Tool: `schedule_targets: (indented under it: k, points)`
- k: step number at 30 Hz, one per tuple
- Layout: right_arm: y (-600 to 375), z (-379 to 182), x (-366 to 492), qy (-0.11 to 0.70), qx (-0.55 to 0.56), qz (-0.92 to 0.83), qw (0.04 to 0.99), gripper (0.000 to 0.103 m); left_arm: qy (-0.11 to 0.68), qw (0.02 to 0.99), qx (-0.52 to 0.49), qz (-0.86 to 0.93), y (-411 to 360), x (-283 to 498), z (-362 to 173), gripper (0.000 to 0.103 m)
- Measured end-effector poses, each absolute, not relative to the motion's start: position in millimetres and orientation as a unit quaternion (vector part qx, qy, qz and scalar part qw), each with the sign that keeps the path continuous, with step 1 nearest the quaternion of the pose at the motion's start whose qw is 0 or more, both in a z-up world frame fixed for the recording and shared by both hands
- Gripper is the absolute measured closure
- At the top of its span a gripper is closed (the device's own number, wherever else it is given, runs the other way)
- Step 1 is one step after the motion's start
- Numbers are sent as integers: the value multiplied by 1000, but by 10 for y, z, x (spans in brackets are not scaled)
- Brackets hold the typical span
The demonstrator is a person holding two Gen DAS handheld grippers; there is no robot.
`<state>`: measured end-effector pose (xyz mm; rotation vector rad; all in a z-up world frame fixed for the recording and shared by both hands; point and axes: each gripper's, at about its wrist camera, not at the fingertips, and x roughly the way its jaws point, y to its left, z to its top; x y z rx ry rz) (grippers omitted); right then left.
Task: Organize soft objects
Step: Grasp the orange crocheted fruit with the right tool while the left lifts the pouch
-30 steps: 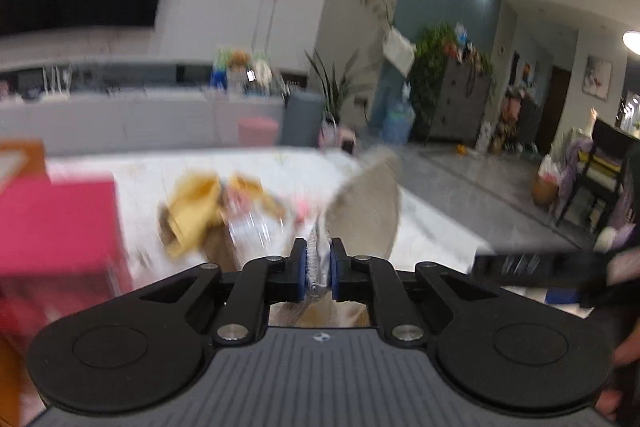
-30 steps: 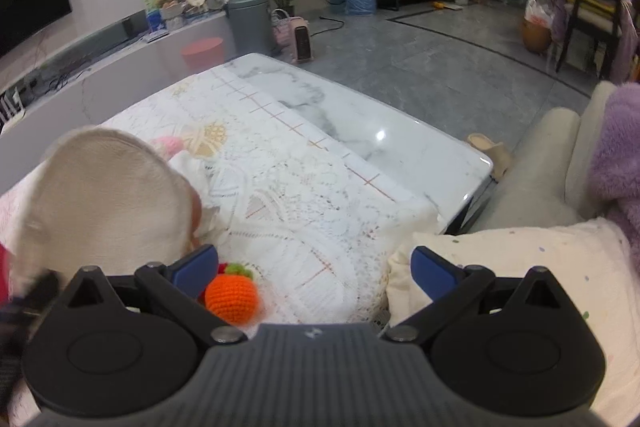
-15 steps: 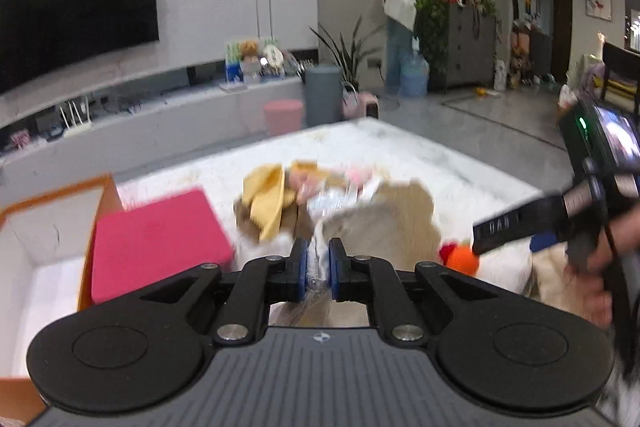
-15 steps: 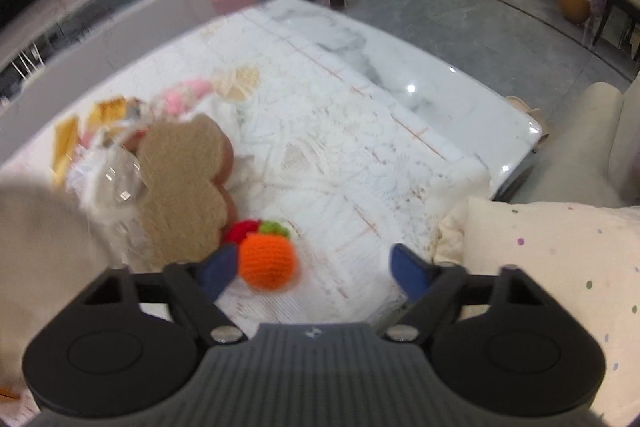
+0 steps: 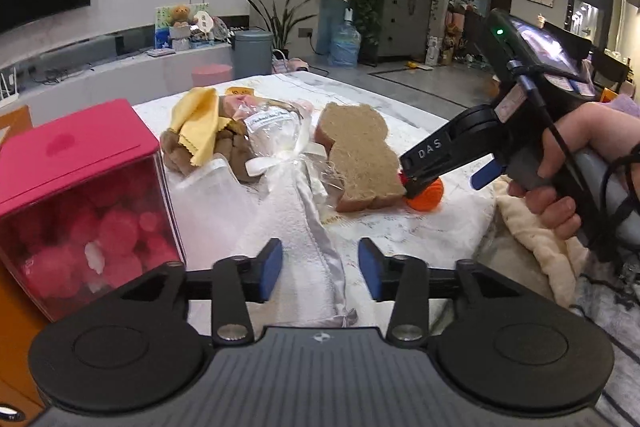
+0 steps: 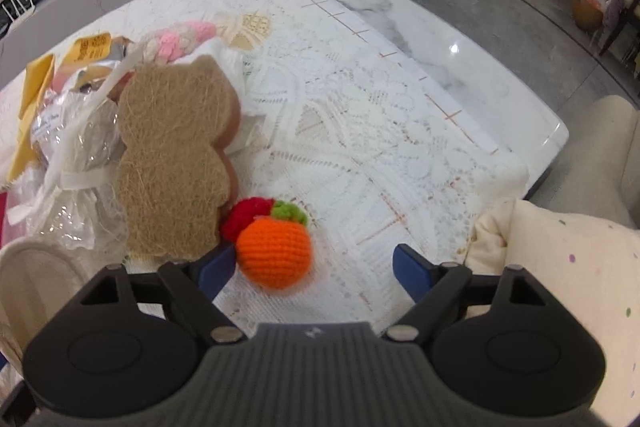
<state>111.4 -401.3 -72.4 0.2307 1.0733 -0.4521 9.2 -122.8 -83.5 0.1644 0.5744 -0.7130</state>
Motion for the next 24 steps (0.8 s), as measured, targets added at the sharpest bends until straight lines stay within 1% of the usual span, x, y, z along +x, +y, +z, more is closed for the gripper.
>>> schedule_targets:
  k: [3, 4, 6, 8, 9, 11, 13, 15, 16, 17, 18, 19, 20, 22, 24]
  points:
    - [-3980, -706, 1139, 497, 87, -215, 836, 19, 265, 914, 105, -289, -1210, 113, -890, 48]
    - [-3968, -711, 1155, 498, 83, -214, 836, 19, 265, 917, 116, -273, -1229, 128, -910, 45]
    - [-3940, -741, 1183, 504, 73, -210, 834, 22, 277, 919, 126, -250, -1206, 177, -939, 44]
    - [-3921, -777, 1201, 510, 71, -204, 833, 30, 299, 918, 110, -238, -1163, 235, -969, 44]
    - [-3923, -793, 1210, 513, 74, -202, 831, 32, 307, 916, 96, -240, -1125, 264, -978, 44]
    - [-3931, -810, 1198, 519, 81, -205, 826, 33, 323, 908, 79, -255, -1079, 311, -984, 40]
    - [-3926, -802, 1182, 516, 80, -209, 827, 33, 327, 904, 80, -264, -1084, 328, -1002, 40]
    - [-3914, -792, 1178, 515, 76, -211, 828, 33, 320, 907, 94, -259, -1118, 315, -1029, 53]
    - [-3907, -788, 1176, 514, 74, -212, 828, 33, 315, 909, 105, -254, -1131, 301, -1038, 74]
    - [-3896, -780, 1174, 513, 71, -213, 828, 33, 310, 910, 117, -250, -1148, 290, -1046, 85]
    - [-3889, -767, 1168, 511, 68, -214, 830, 34, 306, 911, 126, -245, -1151, 274, -1053, 88]
    - [-3884, -749, 1159, 509, 64, -215, 831, 37, 302, 913, 126, -243, -1140, 259, -1062, 91]
    - [-3881, -731, 1150, 506, 64, -212, 833, 45, 299, 915, 122, -241, -1124, 250, -1060, 95]
    - [-3910, -698, 1125, 505, 87, -199, 835, 62, 296, 919, 111, -235, -1102, 251, -1029, 95]
    - [-3952, -665, 1078, 501, 119, -196, 834, 63, 298, 919, 104, -235, -1084, 251, -990, 95]
